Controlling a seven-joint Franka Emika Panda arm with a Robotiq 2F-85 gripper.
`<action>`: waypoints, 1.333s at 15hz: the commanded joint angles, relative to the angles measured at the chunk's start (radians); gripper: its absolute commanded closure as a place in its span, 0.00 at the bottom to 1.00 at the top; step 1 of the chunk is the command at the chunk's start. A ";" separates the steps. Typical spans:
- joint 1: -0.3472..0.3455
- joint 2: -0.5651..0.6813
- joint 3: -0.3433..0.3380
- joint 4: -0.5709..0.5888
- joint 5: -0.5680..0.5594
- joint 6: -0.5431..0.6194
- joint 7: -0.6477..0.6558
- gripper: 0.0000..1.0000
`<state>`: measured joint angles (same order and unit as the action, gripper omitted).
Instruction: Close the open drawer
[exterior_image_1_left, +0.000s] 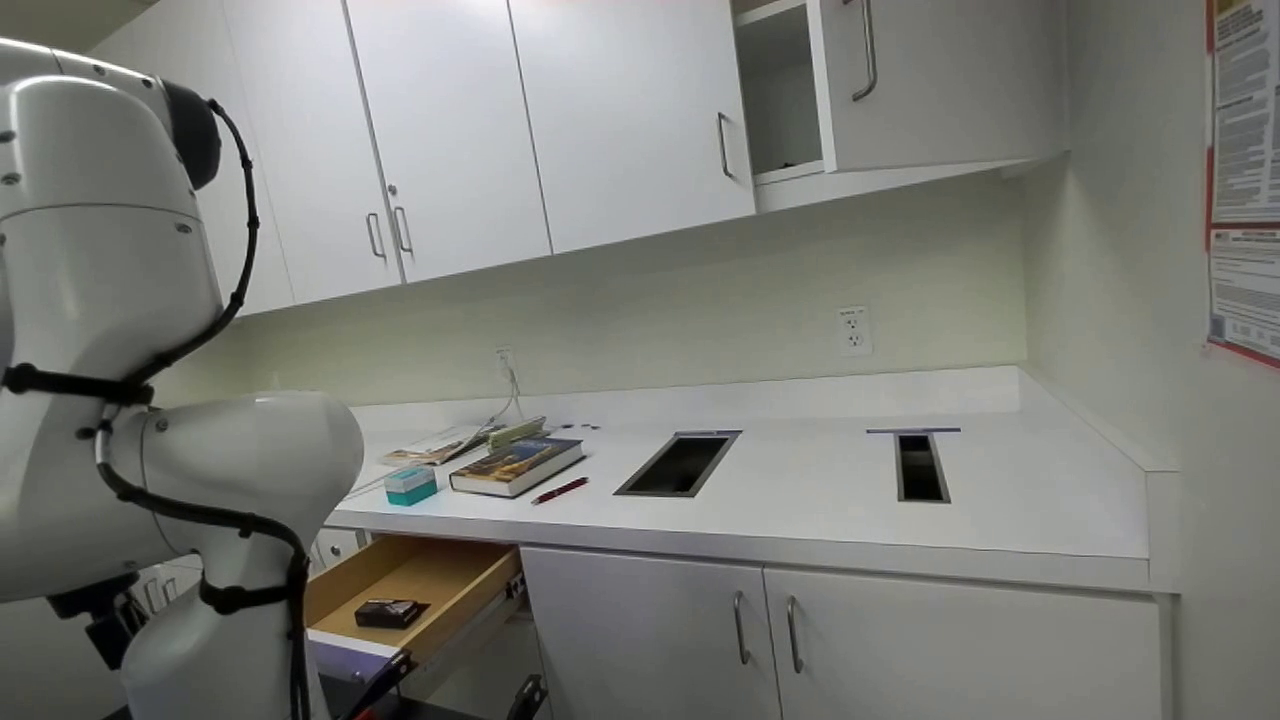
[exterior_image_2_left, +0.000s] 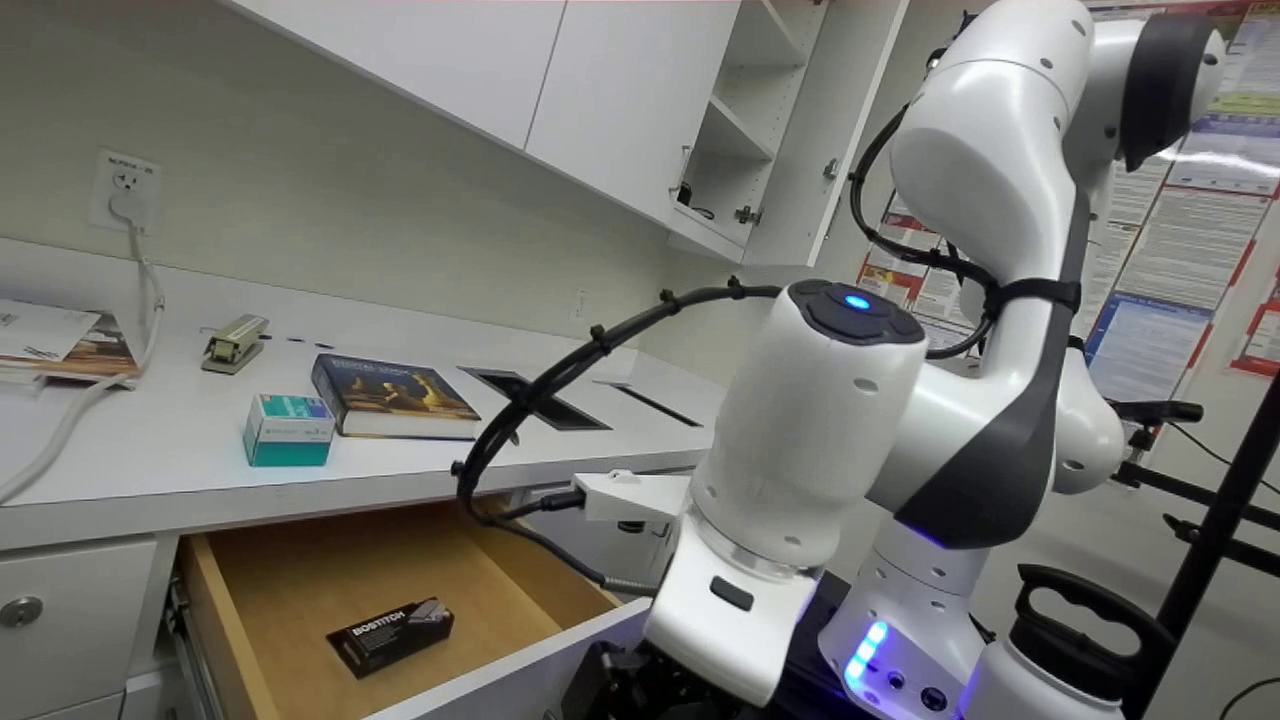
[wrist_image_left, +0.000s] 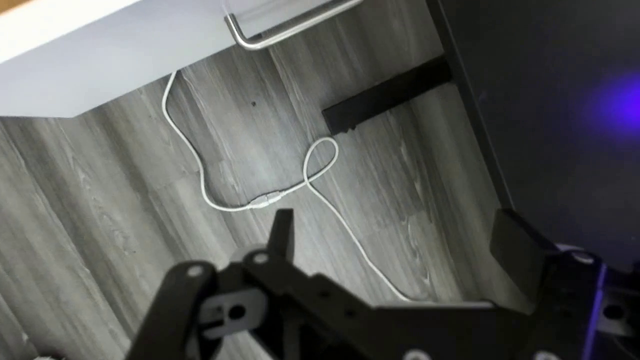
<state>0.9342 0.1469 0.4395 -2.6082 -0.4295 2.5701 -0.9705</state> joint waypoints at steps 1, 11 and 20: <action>-0.013 0.017 0.024 0.017 -0.076 -0.035 0.027 0.00; -0.003 0.064 -0.005 0.055 -0.434 -0.033 0.067 0.00; -0.048 0.196 -0.014 0.139 -0.677 -0.048 0.132 0.81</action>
<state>0.9022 0.2917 0.4238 -2.5082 -1.0405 2.5331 -0.8826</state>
